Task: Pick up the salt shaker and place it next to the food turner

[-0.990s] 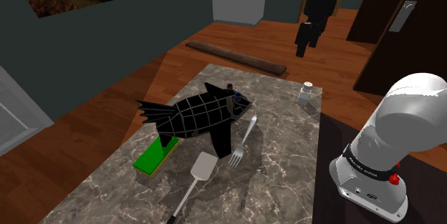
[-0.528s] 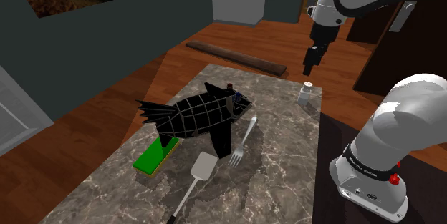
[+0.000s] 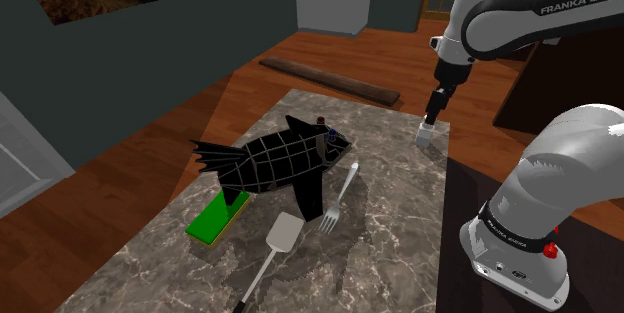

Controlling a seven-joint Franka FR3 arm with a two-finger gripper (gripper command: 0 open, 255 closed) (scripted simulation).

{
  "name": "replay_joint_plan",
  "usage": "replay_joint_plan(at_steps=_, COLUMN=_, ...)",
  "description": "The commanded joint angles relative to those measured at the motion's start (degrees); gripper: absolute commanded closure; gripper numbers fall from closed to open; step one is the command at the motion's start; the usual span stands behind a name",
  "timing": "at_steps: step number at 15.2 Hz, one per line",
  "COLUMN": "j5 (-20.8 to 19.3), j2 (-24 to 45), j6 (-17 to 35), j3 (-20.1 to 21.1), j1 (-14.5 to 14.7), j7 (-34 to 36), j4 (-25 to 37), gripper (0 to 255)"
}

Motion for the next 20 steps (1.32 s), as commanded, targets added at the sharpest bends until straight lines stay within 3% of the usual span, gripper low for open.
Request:
replay_joint_plan(at_steps=1, j5=-0.36, j2=0.89, j6=2.03, j3=-0.34, j1=-0.12, j7=0.02, j4=-1.12, gripper=0)
replay_joint_plan(at_steps=11, j5=-0.65, j2=1.67, j6=3.68, j3=-0.61, j1=-0.21, j7=0.04, j4=-1.99, gripper=0)
replay_joint_plan(at_steps=12, j5=-0.65, j2=1.67, j6=3.68, j3=-0.61, j1=-0.21, j7=0.04, j4=-1.99, gripper=255)
replay_joint_plan(at_steps=20, j5=-0.64, j2=1.66, j6=3.67, j3=-0.61, j1=-0.21, j7=0.05, j4=-2.0, gripper=255)
